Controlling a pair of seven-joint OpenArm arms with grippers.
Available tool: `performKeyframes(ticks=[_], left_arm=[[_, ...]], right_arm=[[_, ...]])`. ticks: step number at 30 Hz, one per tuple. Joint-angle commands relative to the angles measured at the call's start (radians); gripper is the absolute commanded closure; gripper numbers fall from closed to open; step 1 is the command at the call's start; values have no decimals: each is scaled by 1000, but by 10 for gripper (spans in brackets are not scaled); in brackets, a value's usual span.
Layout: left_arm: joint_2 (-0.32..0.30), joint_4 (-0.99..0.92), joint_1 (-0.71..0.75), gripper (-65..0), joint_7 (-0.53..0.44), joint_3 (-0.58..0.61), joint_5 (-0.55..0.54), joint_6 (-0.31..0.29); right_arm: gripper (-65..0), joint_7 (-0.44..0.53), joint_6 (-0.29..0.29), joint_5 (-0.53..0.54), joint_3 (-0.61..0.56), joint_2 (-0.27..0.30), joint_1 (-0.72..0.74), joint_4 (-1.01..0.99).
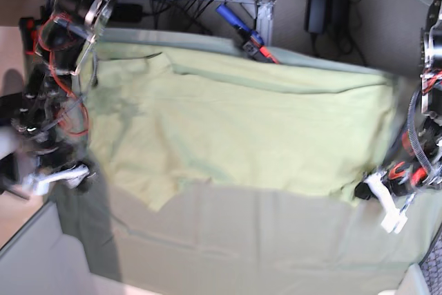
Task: Fold the T-shirt properly
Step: 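Grasp the opposite shirt edge with both grippers, then fold the held edge over toward the first fold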
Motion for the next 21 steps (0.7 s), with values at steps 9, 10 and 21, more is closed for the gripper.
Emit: performKeyframes(ticks=[9, 10, 21], left_arm=[[-25, 17, -29, 0, -19, -4, -66, -20], [-26, 17, -29, 0, -20, -4, -76, -20], [-28, 17, -29, 0, -38, -4, -78, -20]], right_arm=[[-365, 63, 22, -24, -72, 10, 70, -237], [-365, 64, 31, -27, -72, 10, 69, -241], [-171, 35, 77, -27, -115, 11, 68, -229]])
